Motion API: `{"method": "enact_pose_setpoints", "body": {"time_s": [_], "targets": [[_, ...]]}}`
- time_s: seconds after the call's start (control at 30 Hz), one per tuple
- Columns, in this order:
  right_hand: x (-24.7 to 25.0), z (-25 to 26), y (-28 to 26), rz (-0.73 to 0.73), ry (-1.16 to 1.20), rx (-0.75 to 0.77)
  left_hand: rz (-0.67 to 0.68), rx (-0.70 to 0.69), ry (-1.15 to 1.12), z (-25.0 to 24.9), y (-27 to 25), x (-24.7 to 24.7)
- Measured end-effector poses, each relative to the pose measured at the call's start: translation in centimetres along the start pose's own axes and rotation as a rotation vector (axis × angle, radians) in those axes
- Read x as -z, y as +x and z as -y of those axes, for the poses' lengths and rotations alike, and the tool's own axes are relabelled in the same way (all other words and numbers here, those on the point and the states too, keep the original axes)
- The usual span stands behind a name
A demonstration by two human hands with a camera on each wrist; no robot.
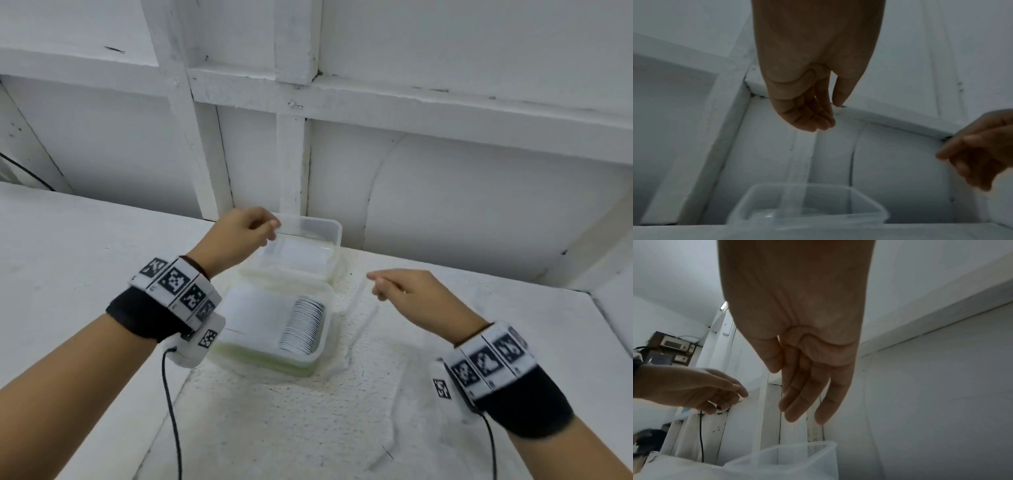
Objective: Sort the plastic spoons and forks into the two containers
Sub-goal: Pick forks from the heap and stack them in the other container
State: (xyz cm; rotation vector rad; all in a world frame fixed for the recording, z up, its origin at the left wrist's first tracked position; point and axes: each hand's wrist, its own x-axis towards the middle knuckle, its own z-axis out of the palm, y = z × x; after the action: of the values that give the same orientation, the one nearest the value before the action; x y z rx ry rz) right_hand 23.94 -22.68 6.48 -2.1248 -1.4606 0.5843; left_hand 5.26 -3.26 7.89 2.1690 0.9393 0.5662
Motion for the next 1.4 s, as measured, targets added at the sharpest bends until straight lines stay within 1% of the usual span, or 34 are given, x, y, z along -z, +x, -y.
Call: {"method": "enact_pose_setpoints", "body": {"time_s": [0.07,0.17,0.27,0.33,0.43,0.47,0.53,0.57,0.63,0.7,0.77,0.87,0.93,1.0,1.07,1.13,1.2,1.3,1.4], "targets": [[-0.5,-1.4,-2.8,0.028,-0.017,-0.032,0.035,-0.055,-0.024,-2.2,-2.6,-1.6],[-1.5,-3.3,-5.9,0.063,-0.034,-0.087,0.173,-0.103,-0.064,-4.7,-6.0,-5.0],[-2.3,-4.5,-8.1,0.067,-0.033,-0.119,0.322,-0.125,0.041,-6.1,-7.9,-9.4],[-2.8,-5.0,-9.1,0.065,-0.044,-0.125,0.421,-0.096,0.176,-6.1,-8.0,-12.8],[-3.3,-5.8,-10.4,0.053,-0.056,-0.137,0.577,0.044,0.388,-5.9,-7.5,-17.4],[-3.3,-6.1,-10.8,0.049,-0.055,-0.144,0.595,0.088,0.466,-6.0,-7.4,-18.4],[-3.2,-6.6,-11.6,0.041,-0.048,-0.164,0.574,0.159,0.613,-6.1,-7.3,-20.1],[-3.0,-6.8,-12.0,0.042,-0.045,-0.176,0.556,0.172,0.672,-6.1,-7.2,-20.6],[-2.5,-7.1,-12.6,0.048,-0.050,-0.192,0.526,0.138,0.749,-5.7,-6.9,-21.1],[-1.9,-7.2,-13.0,0.048,-0.054,-0.195,0.540,0.095,0.769,-5.3,-6.9,-20.8],[-1.3,-7.1,-12.9,0.048,-0.052,-0.194,0.553,0.068,0.735,-4.8,-7.1,-20.3],[-0.2,-6.6,-11.3,0.062,-0.051,-0.160,0.554,0.072,0.626,-4.6,-7.9,-19.5],[0.7,-6.2,-9.1,0.049,-0.054,-0.128,0.505,0.075,0.523,-4.6,-8.5,-19.0],[1.2,-6.2,-5.9,0.017,-0.077,-0.098,0.443,0.042,0.434,-4.4,-9.7,-18.0],[1.0,-6.3,-2.3,0.030,-0.175,-0.074,0.372,0.001,0.369,-3.7,-11.4,-16.7],[-0.1,-6.5,1.0,0.101,-0.318,-0.068,0.277,-0.028,0.342,-3.0,-13.3,-15.2],[-1.8,-6.5,3.5,0.183,-0.443,-0.051,0.209,-0.020,0.338,-2.3,-15.1,-13.9],[-5.0,-6.4,5.8,0.293,-0.607,0.018,0.192,0.073,0.333,-1.0,-17.1,-12.5],[-7.5,-6.6,6.7,0.300,-0.775,0.074,0.226,0.161,0.230,0.2,-18.2,-11.7]]}}
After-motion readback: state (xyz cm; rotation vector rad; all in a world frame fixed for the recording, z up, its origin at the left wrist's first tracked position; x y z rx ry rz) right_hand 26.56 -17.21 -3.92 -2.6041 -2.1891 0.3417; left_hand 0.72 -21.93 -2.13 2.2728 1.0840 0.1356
